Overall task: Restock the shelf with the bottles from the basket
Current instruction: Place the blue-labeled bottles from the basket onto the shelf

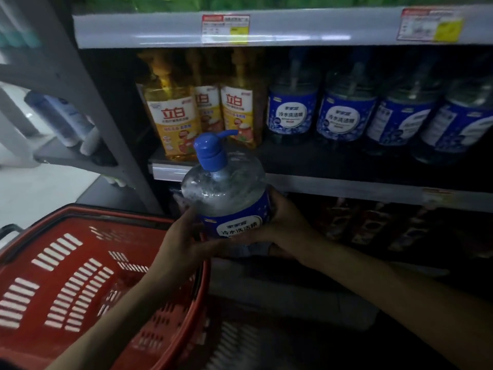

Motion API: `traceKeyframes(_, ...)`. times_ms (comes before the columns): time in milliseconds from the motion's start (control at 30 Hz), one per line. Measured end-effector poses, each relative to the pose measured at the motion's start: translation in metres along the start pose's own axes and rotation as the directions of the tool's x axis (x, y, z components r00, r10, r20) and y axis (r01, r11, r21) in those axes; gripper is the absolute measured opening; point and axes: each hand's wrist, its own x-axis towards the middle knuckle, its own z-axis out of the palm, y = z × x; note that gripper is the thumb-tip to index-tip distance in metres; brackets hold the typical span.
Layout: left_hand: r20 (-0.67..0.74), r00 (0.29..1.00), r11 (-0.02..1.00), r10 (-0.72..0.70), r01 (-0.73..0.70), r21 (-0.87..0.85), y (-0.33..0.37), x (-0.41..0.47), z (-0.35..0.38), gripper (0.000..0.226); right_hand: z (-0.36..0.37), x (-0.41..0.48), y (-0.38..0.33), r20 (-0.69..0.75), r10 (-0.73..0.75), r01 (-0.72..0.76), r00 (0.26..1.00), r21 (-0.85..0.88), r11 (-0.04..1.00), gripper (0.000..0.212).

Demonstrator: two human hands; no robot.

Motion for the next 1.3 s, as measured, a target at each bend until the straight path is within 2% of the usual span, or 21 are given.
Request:
traceKeyframes(133, -0.009, 0.998, 0.998, 0.057, -0.057, 0.024, 0.013, 0.017, 0.015, 0.037, -0.023, 0.003, -0.002, -0.092, -0.192, 0.185, 0.977, -0.072, 0.98, 0.09)
traceKeyframes(233, 0.046, 0.993, 0.994, 0.111, -0.112, 0.01, 0.034, 0.035, 0.02, 0.043, -0.043, 0.008, -0.01, -0.166, -0.303, 0.273, 0.938, -0.182, 0.945, 0.085)
traceKeyframes(333, 0.098, 0.98, 0.984, 0.176, -0.175, -0.013, 0.057, 0.061, 0.028, 0.036, -0.067, 0.015, -0.016, -0.222, -0.327, 0.276, 0.919, -0.232, 0.933, 0.073)
traceKeyframes(433, 0.109, 0.953, 0.957, 0.284, -0.289, 0.032, 0.074, 0.093, 0.037, 0.042, -0.087, 0.025, -0.021, -0.275, -0.319, 0.25, 0.907, -0.26, 0.933, 0.064)
traceKeyframes(533, 0.149, 0.931, 0.941, 0.333, -0.338, 0.014, 0.091, 0.119, 0.047, 0.046, -0.097, 0.04, -0.02, -0.49, -0.348, 0.295, 0.799, -0.185, 0.937, 0.072)
traceKeyframes(667, 0.12, 0.9, 0.908, 0.419, -0.418, -0.033, 0.107, 0.148, 0.063, 0.06, -0.114, 0.056, -0.03, -0.57, -0.344, 0.297, 0.746, -0.177, 0.938, 0.09)
traceKeyframes(800, 0.078, 0.927, 0.922, 0.367, -0.352, -0.16, 0.113, 0.163, 0.082, 0.065, -0.129, 0.064, -0.038, -0.584, -0.326, 0.244, 0.743, -0.216, 0.945, 0.093)
traceKeyframes(967, 0.009, 0.989, 0.945, 0.151, -0.141, -0.295, 0.103, 0.176, 0.099, 0.057, -0.144, 0.073, -0.032, -0.572, -0.273, 0.154, 0.774, -0.248, 0.956, 0.098)
traceKeyframes(1100, -0.072, 0.997, 0.927, 0.03, -0.055, -0.37, 0.101, 0.182, 0.11, 0.048, -0.147, 0.078, -0.028, -0.596, -0.257, 0.123, 0.761, -0.258, 0.958, 0.097)
traceKeyframes(1300, -0.112, 0.992, 0.898, -0.053, -0.002, -0.44, 0.095, 0.192, 0.122, 0.047, -0.152, 0.083, -0.027, -0.599, -0.272, 0.096, 0.753, -0.309, 0.946, 0.094)
